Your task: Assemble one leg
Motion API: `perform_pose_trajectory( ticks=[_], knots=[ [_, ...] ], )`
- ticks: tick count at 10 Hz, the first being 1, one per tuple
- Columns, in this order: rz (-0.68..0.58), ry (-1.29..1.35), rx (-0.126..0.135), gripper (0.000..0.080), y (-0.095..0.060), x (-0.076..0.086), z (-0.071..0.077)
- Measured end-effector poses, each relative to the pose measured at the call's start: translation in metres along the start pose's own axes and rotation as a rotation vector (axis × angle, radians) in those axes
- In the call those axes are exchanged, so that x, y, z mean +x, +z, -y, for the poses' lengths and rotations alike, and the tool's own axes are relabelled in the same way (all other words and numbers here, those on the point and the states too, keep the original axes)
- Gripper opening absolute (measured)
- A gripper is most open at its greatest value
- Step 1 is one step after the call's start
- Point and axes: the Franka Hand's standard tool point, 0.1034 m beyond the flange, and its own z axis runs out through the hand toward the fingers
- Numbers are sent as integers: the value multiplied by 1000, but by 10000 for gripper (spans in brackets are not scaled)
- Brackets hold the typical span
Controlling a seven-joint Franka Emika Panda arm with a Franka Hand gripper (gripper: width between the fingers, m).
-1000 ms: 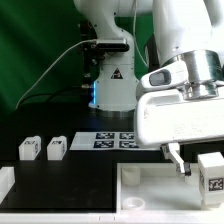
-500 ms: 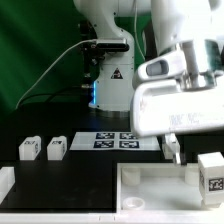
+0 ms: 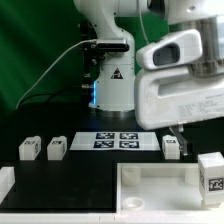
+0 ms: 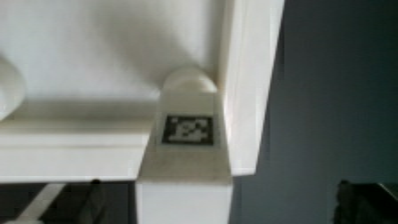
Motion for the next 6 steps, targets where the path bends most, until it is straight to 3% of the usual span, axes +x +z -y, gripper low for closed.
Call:
perform_pose_trajectory(
  ticks=[6],
  knots=[
    [-52, 8, -9, 637, 18, 8, -7]
  ],
)
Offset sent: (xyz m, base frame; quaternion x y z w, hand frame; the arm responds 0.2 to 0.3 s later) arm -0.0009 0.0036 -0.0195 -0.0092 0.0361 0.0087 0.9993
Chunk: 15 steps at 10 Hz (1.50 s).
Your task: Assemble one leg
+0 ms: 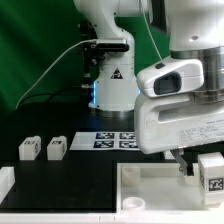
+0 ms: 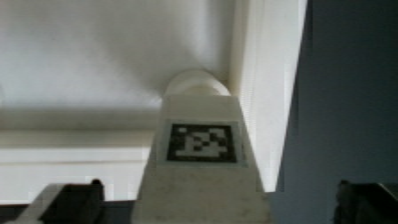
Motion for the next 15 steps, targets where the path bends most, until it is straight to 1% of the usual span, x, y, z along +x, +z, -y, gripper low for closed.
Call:
perform_pose_trajectory(
  ticks=[1, 2, 3, 7, 8, 10, 11, 13, 14, 15],
  knots=[
    [1, 0, 0, 637, 0, 0, 0],
    [1, 0, 0, 454, 0, 0, 0],
    [0, 0, 0, 291, 0, 0, 0],
    [-9, 33, -1, 295, 1, 0, -3],
    [-61, 115, -4, 295, 1, -1, -5],
    [-139, 373, 8, 295, 1, -6, -6],
    [-179, 549, 22, 295, 1, -7, -8],
    [-191, 788, 55, 295, 1, -10, -10],
    [-186, 902, 63, 295, 1, -11, -11],
    [-183, 961, 69, 295, 1, -11, -11]
  ],
)
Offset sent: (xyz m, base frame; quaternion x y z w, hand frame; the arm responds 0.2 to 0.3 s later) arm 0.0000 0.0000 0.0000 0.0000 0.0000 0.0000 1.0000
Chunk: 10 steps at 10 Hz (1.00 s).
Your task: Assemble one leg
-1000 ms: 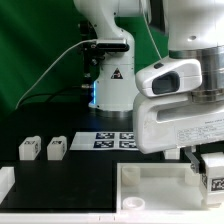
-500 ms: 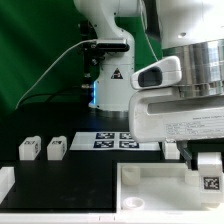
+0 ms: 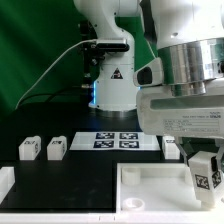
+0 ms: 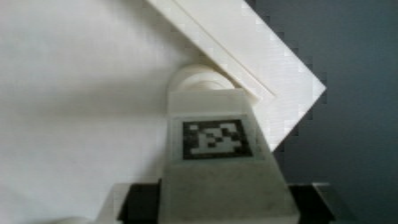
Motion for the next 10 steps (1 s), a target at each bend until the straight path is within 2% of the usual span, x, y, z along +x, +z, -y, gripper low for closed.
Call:
perform_pose_trajectory(
  ticks=[3, 6, 7, 8, 9, 10],
  knots=[
    [-6, 374, -14, 297, 1, -7, 1],
    [-3, 403, -15, 308, 1, -8, 0],
    [-2, 357, -15, 503, 1, -8, 0],
    [-1, 285, -15, 503, 2, -8, 0],
    [0, 152, -14, 622, 2, -9, 1],
    [-2, -53, -11, 641, 1, -8, 2]
  ],
)
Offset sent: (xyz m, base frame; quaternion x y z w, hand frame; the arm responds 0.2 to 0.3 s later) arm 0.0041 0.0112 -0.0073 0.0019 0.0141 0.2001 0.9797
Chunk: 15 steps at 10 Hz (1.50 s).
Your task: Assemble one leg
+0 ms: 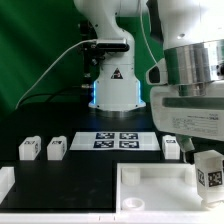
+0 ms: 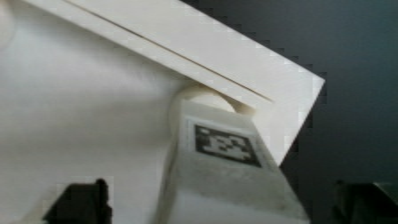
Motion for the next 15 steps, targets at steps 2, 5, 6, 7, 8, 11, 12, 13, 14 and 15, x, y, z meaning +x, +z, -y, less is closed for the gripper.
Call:
perform_pose_trajectory(
  ticks=[2, 5, 6, 7, 8, 11, 12, 13, 14, 15],
  knots=[
    [-1, -357, -29, 648, -5, -5, 4],
    [-2, -674, -38, 649, -4, -3, 3],
    [-4, -814, -64, 649, -4, -4, 8],
    [-8, -810, -57, 649, -5, -3, 11],
    [-6, -755, -54, 525, -4, -3, 10],
    [-6, -559, -47, 300, -4, -2, 9],
    [-5, -428, -42, 300, -4, -1, 8],
    [-2, -261, -30, 300, -4, 4, 6],
    [2, -81, -16, 300, -3, 7, 4],
    [10, 124, -8, 300, -3, 8, 2]
  ],
)
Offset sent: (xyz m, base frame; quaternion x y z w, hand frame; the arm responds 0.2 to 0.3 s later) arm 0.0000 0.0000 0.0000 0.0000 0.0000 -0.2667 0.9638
